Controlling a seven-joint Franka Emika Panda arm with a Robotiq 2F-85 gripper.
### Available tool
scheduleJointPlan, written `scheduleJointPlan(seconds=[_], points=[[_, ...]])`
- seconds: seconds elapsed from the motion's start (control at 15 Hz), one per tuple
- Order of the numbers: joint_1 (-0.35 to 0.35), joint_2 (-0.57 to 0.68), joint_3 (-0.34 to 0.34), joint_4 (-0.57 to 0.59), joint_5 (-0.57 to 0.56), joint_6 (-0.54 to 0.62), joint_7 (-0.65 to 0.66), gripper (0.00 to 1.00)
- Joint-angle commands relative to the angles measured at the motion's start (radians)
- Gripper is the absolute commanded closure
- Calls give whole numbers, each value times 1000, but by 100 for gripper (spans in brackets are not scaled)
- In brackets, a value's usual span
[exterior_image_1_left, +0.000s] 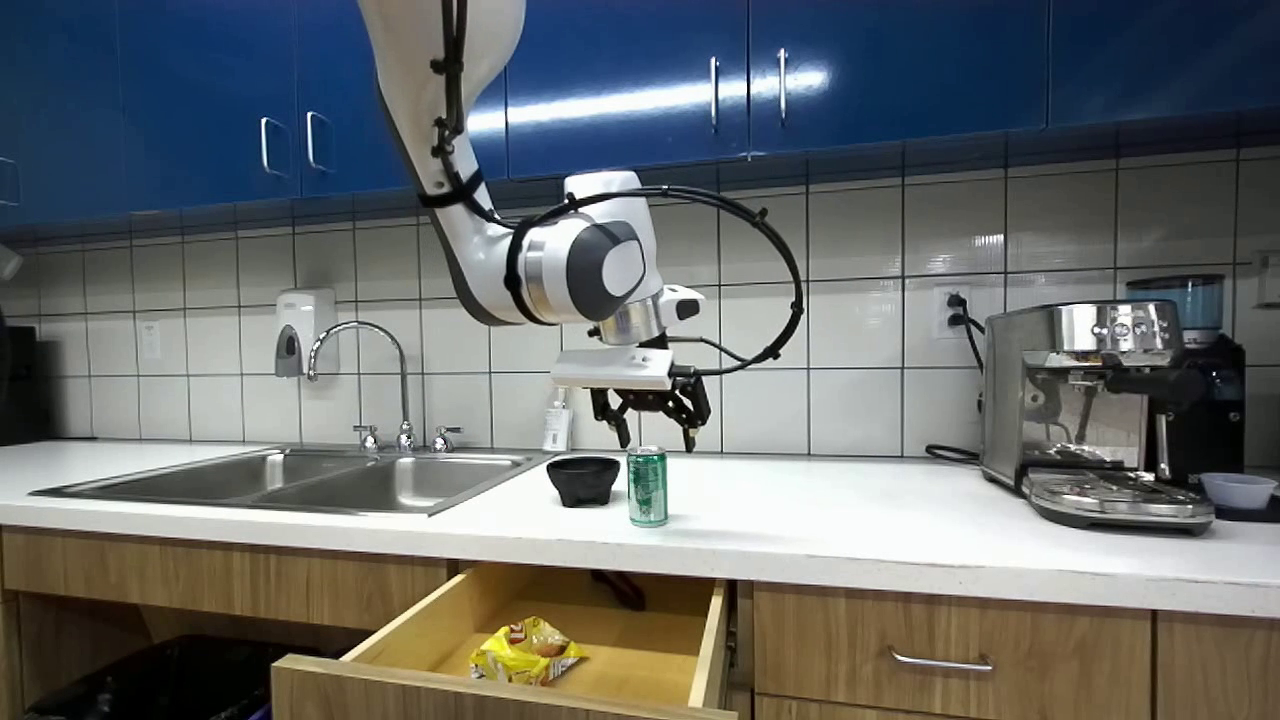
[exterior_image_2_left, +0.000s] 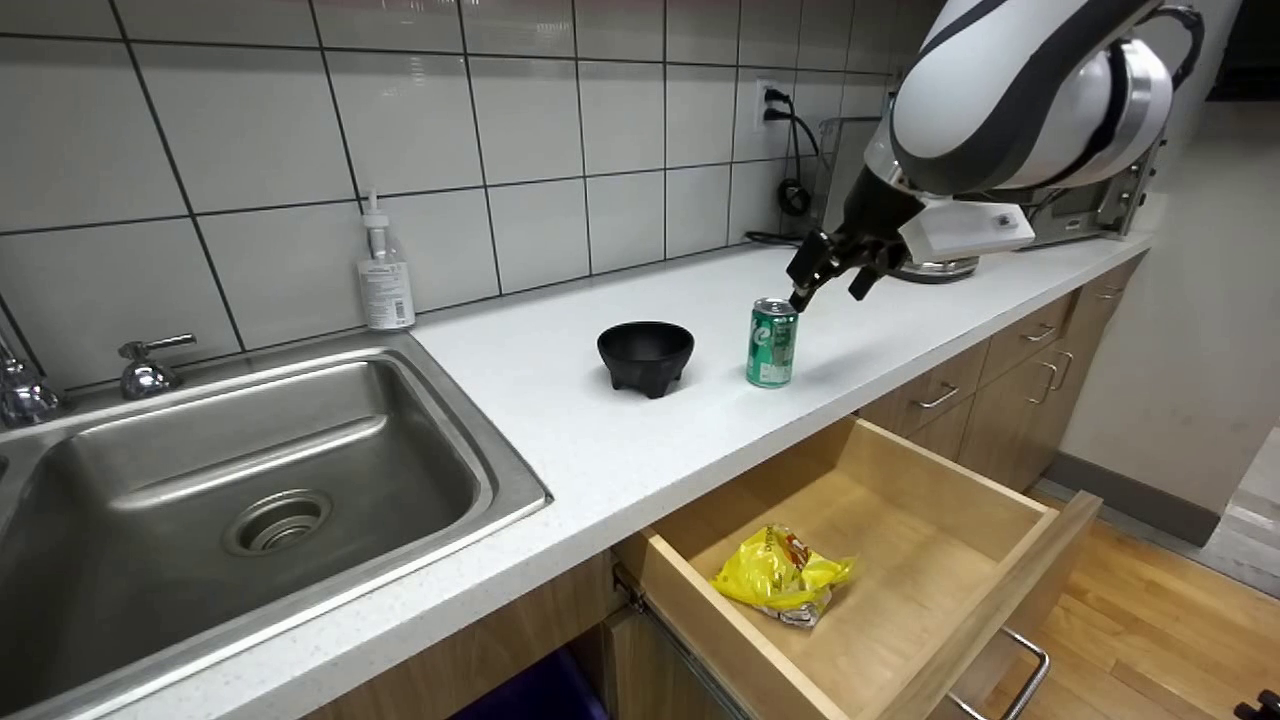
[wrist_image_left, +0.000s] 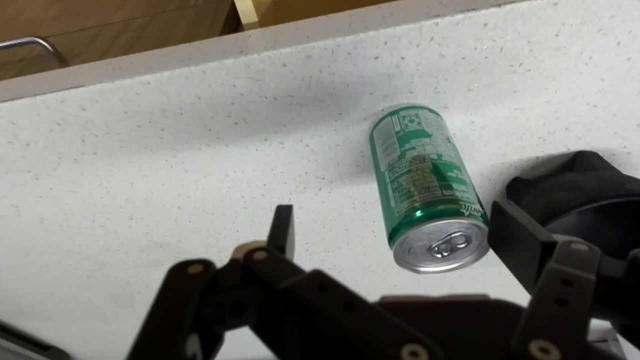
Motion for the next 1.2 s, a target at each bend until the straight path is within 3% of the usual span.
scheduleJointPlan(seconds=[0.0,1.13], points=[[-16,44,27,71,43,-11,-39,0],[-14,127,52,175,-11,-42,-2,0]])
